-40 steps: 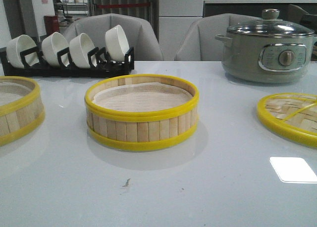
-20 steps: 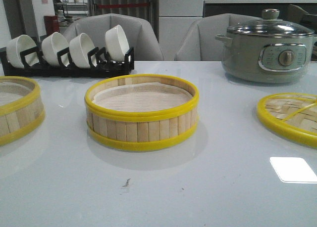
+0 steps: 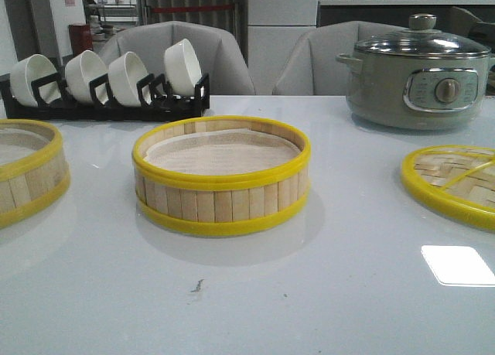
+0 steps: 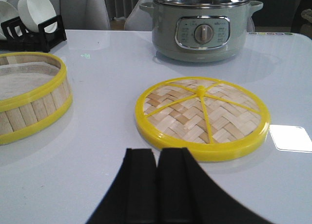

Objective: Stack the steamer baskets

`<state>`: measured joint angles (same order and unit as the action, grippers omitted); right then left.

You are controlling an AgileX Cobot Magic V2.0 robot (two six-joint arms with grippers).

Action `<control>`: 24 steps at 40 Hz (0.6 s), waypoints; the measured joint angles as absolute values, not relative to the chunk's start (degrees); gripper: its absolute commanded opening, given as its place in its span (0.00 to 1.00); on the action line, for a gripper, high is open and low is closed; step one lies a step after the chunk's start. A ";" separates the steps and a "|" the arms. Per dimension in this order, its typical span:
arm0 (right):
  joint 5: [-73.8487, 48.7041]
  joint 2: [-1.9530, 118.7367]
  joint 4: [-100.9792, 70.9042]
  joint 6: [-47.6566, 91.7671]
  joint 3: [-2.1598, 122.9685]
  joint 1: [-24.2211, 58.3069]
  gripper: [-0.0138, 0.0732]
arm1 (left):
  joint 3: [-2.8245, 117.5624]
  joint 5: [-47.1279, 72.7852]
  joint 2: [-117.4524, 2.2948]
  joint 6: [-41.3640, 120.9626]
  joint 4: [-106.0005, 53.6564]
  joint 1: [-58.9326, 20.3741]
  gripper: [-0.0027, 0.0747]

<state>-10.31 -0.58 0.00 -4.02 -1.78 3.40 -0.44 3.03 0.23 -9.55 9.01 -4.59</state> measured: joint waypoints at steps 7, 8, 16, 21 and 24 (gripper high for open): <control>-10.31 -0.58 0.00 -4.02 -1.78 3.40 0.22 | -0.44 3.03 0.23 -9.55 9.01 -4.59 0.15; -10.31 -0.58 0.00 -4.02 -1.78 3.40 0.22 | -0.44 3.03 0.23 -9.55 9.01 -4.59 0.15; -10.31 -0.58 0.00 -4.02 -1.78 3.40 0.22 | -0.44 3.51 0.23 -9.64 7.00 -4.69 0.15; -10.41 -0.58 0.00 -4.02 -1.78 3.40 0.22 | 0.05 5.66 0.23 -9.78 2.62 -4.81 0.15; -10.41 -0.58 0.00 -4.02 -1.78 3.40 0.22 | 2.87 7.81 -1.71 -9.82 0.00 -4.81 0.15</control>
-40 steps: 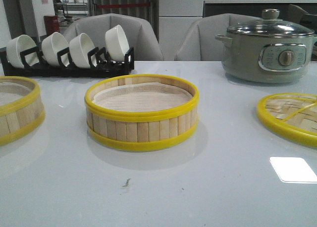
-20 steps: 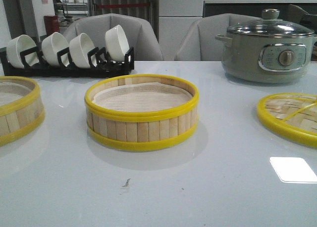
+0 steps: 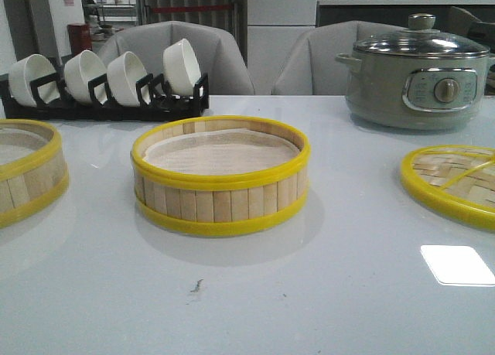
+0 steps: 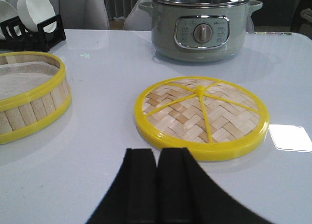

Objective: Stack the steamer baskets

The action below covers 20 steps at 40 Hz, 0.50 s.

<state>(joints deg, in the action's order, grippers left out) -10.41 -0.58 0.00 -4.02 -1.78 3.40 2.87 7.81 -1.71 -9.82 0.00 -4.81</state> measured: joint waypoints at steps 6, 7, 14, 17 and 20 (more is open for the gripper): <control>-10.41 -0.58 0.00 -4.02 -1.78 3.40 0.22 | 17.81 13.98 -13.01 -9.82 0.00 -4.81 0.15; -10.41 -0.58 0.00 -4.02 -1.78 3.40 0.22 | 20.61 15.85 -15.75 -9.82 0.00 -4.81 0.15; -10.65 -0.58 0.00 -4.02 -1.78 3.40 0.22 | 46.78 30.50 -35.11 -8.45 3.30 -4.81 0.15; -10.64 -0.58 0.00 -4.02 -1.78 3.40 0.22 | 55.90 36.20 -42.26 -6.32 4.04 -4.81 0.15; -10.73 -0.58 0.00 -4.02 -1.78 3.40 0.22 | 62.72 40.29 -48.17 -4.59 4.56 -4.81 0.15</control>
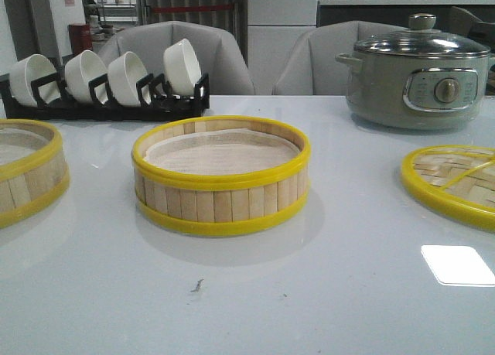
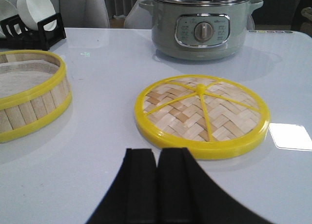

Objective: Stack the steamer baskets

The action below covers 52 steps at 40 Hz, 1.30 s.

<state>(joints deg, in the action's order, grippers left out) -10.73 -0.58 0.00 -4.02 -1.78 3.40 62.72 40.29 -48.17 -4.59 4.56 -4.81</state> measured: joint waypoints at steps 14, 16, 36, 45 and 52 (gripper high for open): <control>-10.76 -0.58 0.00 -4.02 -1.78 3.40 0.22 | 70.14 48.94 -57.12 -2.99 4.78 -4.81 0.15; -10.76 -0.58 0.00 -4.02 -1.78 3.40 0.22 | 70.14 48.94 -57.12 -2.89 4.78 -4.81 0.15; -10.86 -0.58 0.00 -4.02 -1.78 3.40 0.22 | 66.58 45.70 -57.51 -1.15 -0.85 -4.92 0.15; -10.86 -0.58 0.00 -4.02 -1.78 3.40 0.22 | 66.45 43.20 -57.51 -0.73 2.45 -4.92 0.15; -10.86 -0.58 0.00 -4.02 -1.78 3.40 0.22 | 66.45 43.15 -57.51 -0.51 2.58 -4.92 0.15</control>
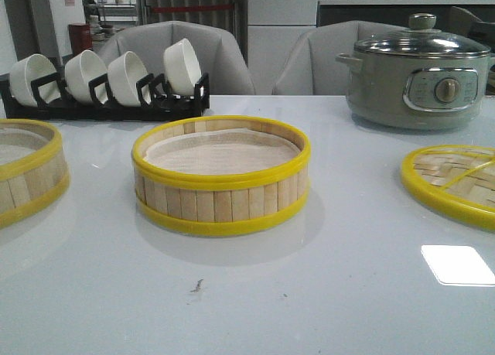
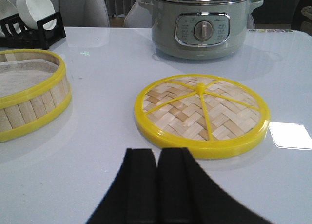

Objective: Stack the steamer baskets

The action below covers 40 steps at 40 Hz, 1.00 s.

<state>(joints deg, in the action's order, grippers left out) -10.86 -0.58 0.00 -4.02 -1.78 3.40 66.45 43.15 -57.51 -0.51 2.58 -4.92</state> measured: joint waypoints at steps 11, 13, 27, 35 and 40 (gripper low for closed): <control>-10.86 -0.58 0.00 -4.02 -1.78 3.40 0.22 | 66.45 43.15 -57.51 -0.38 2.58 -4.92 0.15; -10.86 -0.58 0.00 -4.02 -1.78 3.40 0.22 | 66.45 43.15 -57.51 -0.38 2.58 -4.92 0.15; -5.63 -0.58 -2.62 -5.85 -1.78 3.49 0.22 | 66.45 43.06 -57.61 0.00 2.58 -4.92 0.15; -4.83 -0.67 -8.34 -11.83 0.52 3.49 0.22 | 66.45 43.06 -58.77 0.00 2.58 -4.92 0.15; -12.15 -0.52 -8.11 -11.21 7.63 3.49 0.22 | 66.36 43.16 -59.31 0.00 2.58 -4.92 0.15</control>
<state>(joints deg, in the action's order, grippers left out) -12.15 -0.52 -8.11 -11.21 7.63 3.49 66.36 43.16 -59.31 0.00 2.58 -4.92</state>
